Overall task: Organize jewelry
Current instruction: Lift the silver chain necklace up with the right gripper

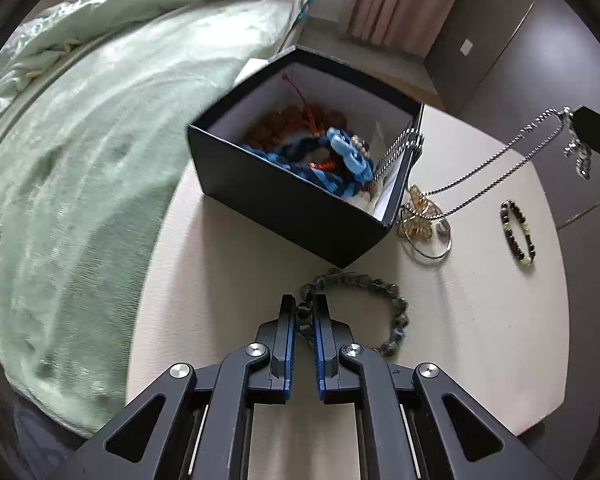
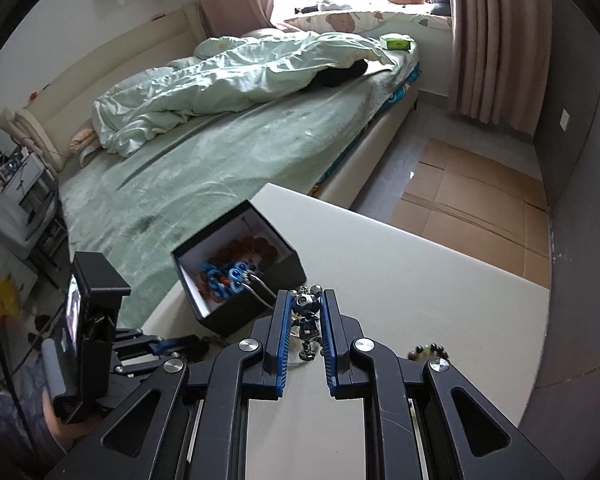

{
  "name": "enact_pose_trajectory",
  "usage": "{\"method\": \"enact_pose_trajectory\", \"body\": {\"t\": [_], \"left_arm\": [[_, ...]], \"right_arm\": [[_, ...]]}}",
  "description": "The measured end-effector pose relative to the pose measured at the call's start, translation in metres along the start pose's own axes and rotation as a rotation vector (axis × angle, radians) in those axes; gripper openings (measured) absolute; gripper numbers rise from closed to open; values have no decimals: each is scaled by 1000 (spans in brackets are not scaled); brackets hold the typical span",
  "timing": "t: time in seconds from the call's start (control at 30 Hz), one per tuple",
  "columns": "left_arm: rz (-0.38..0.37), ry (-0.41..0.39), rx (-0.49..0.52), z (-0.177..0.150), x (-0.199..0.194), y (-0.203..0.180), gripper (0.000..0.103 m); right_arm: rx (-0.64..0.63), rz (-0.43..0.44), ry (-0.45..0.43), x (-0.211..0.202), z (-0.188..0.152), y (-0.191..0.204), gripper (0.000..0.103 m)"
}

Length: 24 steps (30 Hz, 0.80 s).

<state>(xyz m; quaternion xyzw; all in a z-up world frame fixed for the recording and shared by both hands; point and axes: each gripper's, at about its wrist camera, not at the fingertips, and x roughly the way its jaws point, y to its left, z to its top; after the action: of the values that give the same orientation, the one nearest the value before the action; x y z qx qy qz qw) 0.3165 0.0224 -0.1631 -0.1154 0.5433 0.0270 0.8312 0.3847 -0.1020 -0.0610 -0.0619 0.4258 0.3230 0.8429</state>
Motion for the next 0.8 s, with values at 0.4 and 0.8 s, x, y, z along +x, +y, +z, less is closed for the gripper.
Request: {"method": "enact_pose_trajectory", "body": {"t": [0.4,0.8], "left_arm": [[-93,-99,28,2,-64,4,8],[-158,-231,33,38,-131,3,8]], "right_arm": [[-61,11,-111,-44,37,34,15],[-163,23,-250,-103,92,87,15]]}}
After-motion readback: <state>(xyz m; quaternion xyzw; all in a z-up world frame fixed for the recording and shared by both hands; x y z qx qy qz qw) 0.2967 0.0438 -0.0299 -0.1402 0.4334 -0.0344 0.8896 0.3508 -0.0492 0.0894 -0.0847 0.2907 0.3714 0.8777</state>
